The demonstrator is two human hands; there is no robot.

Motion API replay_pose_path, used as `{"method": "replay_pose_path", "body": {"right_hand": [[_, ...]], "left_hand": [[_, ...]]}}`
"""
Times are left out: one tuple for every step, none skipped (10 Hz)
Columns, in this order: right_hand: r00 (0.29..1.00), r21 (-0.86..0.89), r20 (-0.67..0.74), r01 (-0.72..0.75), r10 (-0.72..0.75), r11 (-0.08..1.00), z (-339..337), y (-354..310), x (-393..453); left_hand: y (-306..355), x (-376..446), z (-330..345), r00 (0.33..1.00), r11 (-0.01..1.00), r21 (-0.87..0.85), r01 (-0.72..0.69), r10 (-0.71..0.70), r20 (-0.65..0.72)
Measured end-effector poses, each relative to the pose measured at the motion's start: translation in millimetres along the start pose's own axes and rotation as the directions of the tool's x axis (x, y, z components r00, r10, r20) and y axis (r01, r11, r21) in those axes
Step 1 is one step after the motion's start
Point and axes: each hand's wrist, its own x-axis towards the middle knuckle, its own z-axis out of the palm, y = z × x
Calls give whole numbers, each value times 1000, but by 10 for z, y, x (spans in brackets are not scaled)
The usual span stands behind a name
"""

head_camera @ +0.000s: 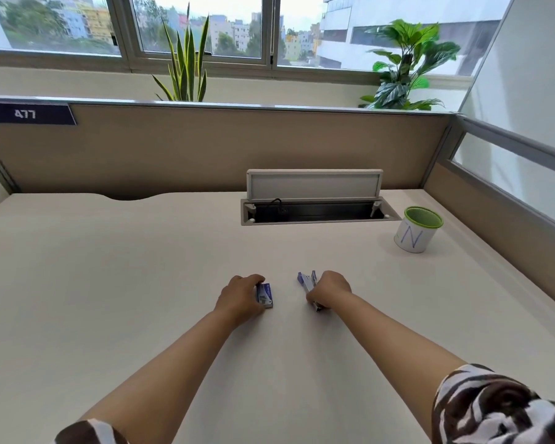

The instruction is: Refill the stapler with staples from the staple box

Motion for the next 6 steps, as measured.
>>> {"method": "replay_pose_path", "body": {"right_hand": [[1000, 29, -18, -7, 8, 1000, 15, 18, 1], [1000, 32, -29, -4, 5, 999, 25, 28, 12], [1000, 24, -27, -5, 5, 1000, 32, 37, 9], [1000, 48, -17, 25, -24, 999, 31, 57, 10], [998, 76, -33, 48, -45, 996, 28, 60, -11], [995, 113, -81, 64, -55, 992, -62, 40, -66]], "left_hand": [[16, 10, 8, 1000, 1000, 19, -7, 7, 10], [27, 17, 20, 1000, 1000, 19, -21, 21, 21], [36, 13, 14, 999, 999, 15, -29, 29, 25], [20, 44, 25, 999, 999, 14, -40, 40, 27], [12, 14, 8, 999, 999, 13, -46, 45, 26], [2, 4, -32, 999, 999, -4, -52, 52, -2]]}}
